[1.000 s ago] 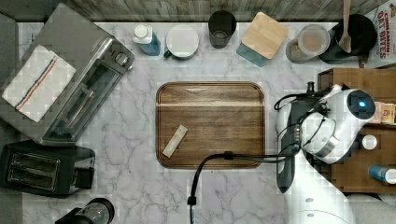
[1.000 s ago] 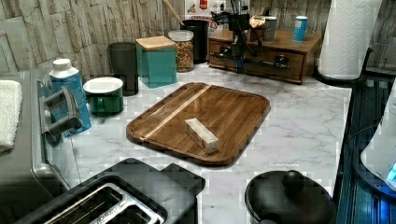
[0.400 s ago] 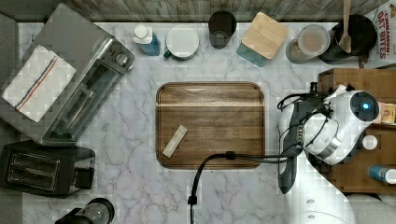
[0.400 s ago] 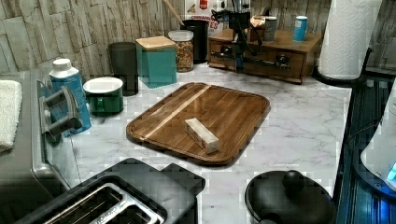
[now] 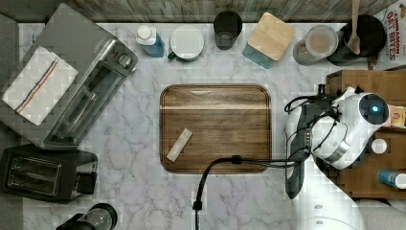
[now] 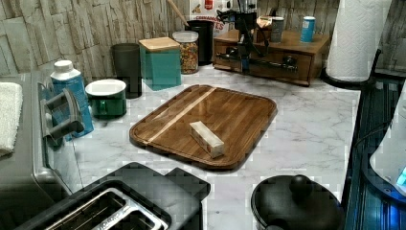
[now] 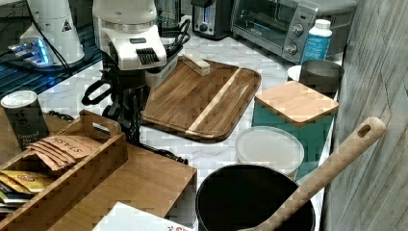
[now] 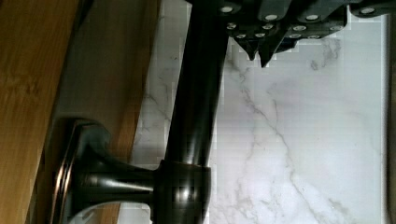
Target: Close the drawer.
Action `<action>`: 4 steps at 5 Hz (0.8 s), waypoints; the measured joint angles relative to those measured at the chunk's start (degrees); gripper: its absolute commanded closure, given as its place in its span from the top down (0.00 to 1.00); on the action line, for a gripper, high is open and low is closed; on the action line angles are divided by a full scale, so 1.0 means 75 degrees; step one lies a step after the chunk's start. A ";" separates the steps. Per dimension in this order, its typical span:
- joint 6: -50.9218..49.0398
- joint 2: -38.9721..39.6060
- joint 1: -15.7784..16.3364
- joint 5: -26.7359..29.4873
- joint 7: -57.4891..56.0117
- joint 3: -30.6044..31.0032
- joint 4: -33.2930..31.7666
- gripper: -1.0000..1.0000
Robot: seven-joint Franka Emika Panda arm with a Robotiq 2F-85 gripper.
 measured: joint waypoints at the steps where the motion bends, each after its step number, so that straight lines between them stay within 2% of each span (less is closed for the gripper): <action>1: 0.0000 -0.0006 0.0002 0.0025 0.0007 -0.0004 -0.0007 0.00; 4: 0.0000 -0.0006 0.0108 0.0009 0.0007 -0.0099 0.0000 0.00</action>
